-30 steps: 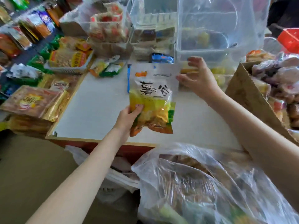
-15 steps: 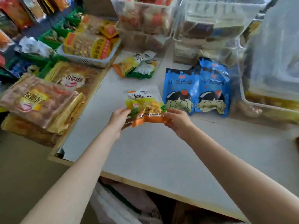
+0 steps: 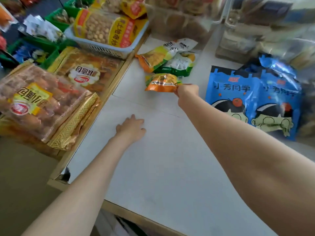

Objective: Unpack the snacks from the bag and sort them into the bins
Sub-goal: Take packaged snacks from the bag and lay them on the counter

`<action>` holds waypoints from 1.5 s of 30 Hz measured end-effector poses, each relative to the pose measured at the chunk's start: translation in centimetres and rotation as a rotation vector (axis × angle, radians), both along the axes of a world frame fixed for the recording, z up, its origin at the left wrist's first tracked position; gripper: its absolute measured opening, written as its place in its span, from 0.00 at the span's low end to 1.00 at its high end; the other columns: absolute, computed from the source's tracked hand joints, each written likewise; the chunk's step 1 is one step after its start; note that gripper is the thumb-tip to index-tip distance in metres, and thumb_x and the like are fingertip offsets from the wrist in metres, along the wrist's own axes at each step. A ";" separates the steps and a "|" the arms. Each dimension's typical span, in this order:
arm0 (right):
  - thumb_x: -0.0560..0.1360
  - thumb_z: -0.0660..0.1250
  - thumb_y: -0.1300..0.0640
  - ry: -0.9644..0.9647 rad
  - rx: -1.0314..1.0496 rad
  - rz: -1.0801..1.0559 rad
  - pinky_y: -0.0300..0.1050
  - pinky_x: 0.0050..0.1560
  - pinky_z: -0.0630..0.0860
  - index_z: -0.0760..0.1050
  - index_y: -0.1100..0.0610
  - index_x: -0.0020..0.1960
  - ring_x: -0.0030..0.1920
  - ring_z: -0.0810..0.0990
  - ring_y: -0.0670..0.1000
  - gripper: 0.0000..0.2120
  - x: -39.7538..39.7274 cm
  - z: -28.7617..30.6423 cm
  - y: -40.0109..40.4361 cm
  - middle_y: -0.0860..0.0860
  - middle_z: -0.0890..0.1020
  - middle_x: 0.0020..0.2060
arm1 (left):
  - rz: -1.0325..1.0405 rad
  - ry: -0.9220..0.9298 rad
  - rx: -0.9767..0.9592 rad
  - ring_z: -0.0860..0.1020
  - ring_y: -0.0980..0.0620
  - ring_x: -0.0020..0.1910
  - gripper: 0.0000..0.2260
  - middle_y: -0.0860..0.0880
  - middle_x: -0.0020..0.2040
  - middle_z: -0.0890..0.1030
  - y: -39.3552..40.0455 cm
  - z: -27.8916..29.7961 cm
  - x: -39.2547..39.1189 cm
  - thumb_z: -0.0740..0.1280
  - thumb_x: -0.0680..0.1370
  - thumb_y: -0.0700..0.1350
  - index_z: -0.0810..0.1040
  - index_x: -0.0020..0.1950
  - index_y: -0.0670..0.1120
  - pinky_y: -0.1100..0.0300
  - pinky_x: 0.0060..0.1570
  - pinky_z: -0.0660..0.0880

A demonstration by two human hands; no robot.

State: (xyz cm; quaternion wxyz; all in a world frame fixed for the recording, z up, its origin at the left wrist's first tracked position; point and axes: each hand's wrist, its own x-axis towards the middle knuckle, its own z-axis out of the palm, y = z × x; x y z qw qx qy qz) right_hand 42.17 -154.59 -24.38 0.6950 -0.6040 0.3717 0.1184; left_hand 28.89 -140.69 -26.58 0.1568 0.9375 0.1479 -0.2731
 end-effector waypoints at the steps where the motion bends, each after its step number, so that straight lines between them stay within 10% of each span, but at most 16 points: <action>1: 0.76 0.57 0.68 -0.027 0.001 0.027 0.41 0.34 0.77 0.63 0.57 0.34 0.40 0.72 0.53 0.13 0.6 -0.1 0.4 0.54 0.72 0.38 | 0.011 0.010 -0.016 0.58 0.46 0.74 0.21 0.47 0.76 0.56 0.1 0.2 0.5 0.57 0.80 0.48 0.63 0.74 0.52 0.49 0.71 0.59; 3: 0.76 0.59 0.67 -0.079 0.035 0.131 0.41 0.44 0.78 0.63 0.56 0.34 0.37 0.73 0.51 0.14 1.6 -0.2 1.5 0.51 0.71 0.35 | 0.041 0.022 -0.046 0.59 0.46 0.74 0.21 0.47 0.76 0.56 0.4 0.3 1.3 0.58 0.80 0.48 0.63 0.74 0.52 0.52 0.72 0.58; 7: 0.77 0.59 0.68 -0.058 -0.031 0.284 0.33 0.30 0.73 0.66 0.58 0.41 0.33 0.68 0.47 0.08 1.6 -0.9 3.0 0.51 0.68 0.35 | 0.088 0.030 -0.082 0.62 0.47 0.73 0.22 0.48 0.75 0.60 0.7 0.1 1.7 0.61 0.78 0.48 0.66 0.72 0.53 0.53 0.71 0.59; 12: 0.78 0.56 0.71 -0.050 -0.067 0.416 0.45 0.60 0.75 0.66 0.62 0.67 0.36 0.70 0.46 0.19 -0.7 -1.2 -0.2 0.53 0.70 0.39 | 0.139 -0.005 -0.094 0.70 0.44 0.67 0.19 0.47 0.70 0.70 0.9 0.4 1.9 0.63 0.76 0.49 0.72 0.68 0.52 0.53 0.67 0.67; 23: 0.77 0.62 0.69 -0.117 -0.081 0.734 0.42 0.46 0.80 0.71 0.63 0.63 0.42 0.80 0.52 0.15 -13.3 6.8 -16.1 0.57 0.78 0.47 | 0.109 -0.203 -0.277 0.71 0.47 0.66 0.16 0.46 0.68 0.72 -10.3 4.1 -6.8 0.60 0.79 0.46 0.72 0.67 0.48 0.61 0.57 0.66; 34: 0.77 0.62 0.66 -0.244 -0.375 1.024 0.43 0.47 0.79 0.75 0.53 0.49 0.42 0.82 0.51 0.08 -38.0 14.4 -37.5 0.55 0.83 0.45 | -0.389 -0.454 -0.589 0.75 0.56 0.59 0.11 0.50 0.58 0.80 -28.0 12.7 -29.1 0.63 0.78 0.39 0.79 0.59 0.46 0.75 0.56 0.63; 38: 0.75 0.67 0.63 -0.409 -0.623 1.176 0.37 0.53 0.74 0.75 0.53 0.57 0.49 0.80 0.43 0.12 -47.6 14.6 -42.1 0.51 0.82 0.52 | -0.811 -0.415 -0.409 0.69 0.55 0.68 0.19 0.52 0.66 0.75 -32.4 12.0 -35.9 0.57 0.79 0.52 0.72 0.68 0.49 0.54 0.68 0.58; 41: 0.77 0.64 0.50 -0.319 -1.012 1.490 0.44 0.67 0.62 0.55 0.48 0.75 0.67 0.68 0.50 0.30 -52.9 11.8 -44.6 0.48 0.63 0.72 | -0.929 -0.141 -0.106 0.54 0.59 0.75 0.25 0.54 0.75 0.63 -33.8 11.4 -37.4 0.51 0.82 0.56 0.51 0.77 0.52 0.51 0.74 0.40; 45: 0.77 0.61 0.43 -0.208 -0.934 1.550 0.49 0.71 0.61 0.39 0.42 0.75 0.68 0.67 0.49 0.37 -57.7 9.5 -45.1 0.45 0.52 0.75 | -0.869 -0.156 -0.100 0.69 0.55 0.67 0.27 0.53 0.66 0.74 -33.9 11.5 -37.5 0.46 0.79 0.62 0.50 0.77 0.54 0.48 0.73 0.46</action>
